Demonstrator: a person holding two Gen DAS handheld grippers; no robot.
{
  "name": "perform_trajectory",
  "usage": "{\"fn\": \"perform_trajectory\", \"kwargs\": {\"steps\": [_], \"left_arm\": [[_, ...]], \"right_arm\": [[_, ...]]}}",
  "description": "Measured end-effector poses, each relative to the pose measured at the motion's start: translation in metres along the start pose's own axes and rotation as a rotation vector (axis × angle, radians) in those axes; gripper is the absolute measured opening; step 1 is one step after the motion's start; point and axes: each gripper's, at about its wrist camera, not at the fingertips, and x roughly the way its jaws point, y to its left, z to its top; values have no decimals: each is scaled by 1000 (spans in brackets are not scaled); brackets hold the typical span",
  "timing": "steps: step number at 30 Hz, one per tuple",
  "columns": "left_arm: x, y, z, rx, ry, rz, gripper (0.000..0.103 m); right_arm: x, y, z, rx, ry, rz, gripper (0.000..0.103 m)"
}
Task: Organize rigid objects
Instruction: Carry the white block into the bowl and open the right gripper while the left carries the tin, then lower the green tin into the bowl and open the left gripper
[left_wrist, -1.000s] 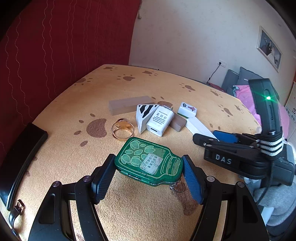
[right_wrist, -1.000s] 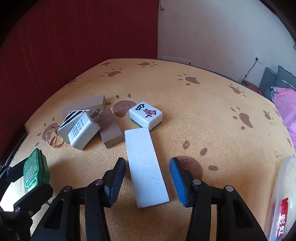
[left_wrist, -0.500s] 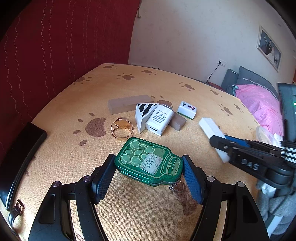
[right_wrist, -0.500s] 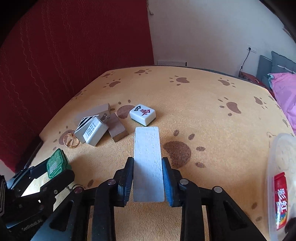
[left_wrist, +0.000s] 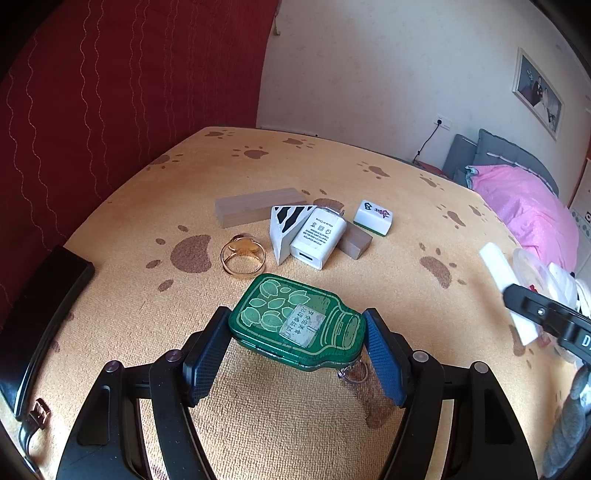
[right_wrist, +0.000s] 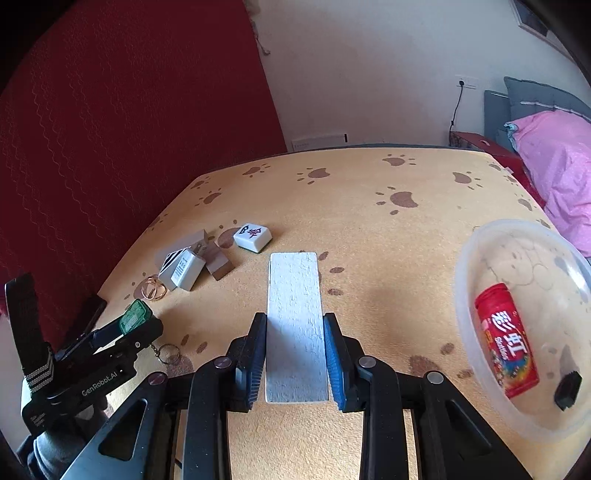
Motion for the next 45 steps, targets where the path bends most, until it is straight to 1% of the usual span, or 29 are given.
{"fn": "perform_trajectory", "kwargs": {"steps": [7,12,16,21,22,23,24,25,27,33,38,45], "left_arm": [[-2,-4,1,10,6,15,72],[-3,-12,3,-4,22,-7,72],[-8,-31,3,40,18,-29,72],[-14,-59,7,101,11,-59,72],[-15,-64,8,111,8,-63,72],[-15,-69,9,118,6,-66,72],[-16,-73,9,125,6,-70,72],[-16,-77,10,130,7,-75,72],[-15,-85,11,137,11,-82,72],[-16,-106,9,171,20,-90,72],[-17,-125,8,205,30,-107,72],[-21,-162,9,281,22,-164,72]], "right_arm": [[-28,-35,-5,80,-50,-48,32],[-46,-66,-3,152,-102,-105,32],[-56,-93,-5,213,-133,-153,32],[-61,-122,-11,260,-134,-217,32],[-61,-127,-12,270,-135,-233,35],[-62,-133,-14,279,-138,-248,41],[-64,-138,-16,288,-146,-260,59],[-67,-143,-18,301,-164,-278,75],[-71,-149,-21,303,-184,-309,76],[-72,-158,-29,301,-185,-337,76],[-77,-161,-33,282,-217,-382,76],[-88,-178,-37,319,-257,-428,76]]}}
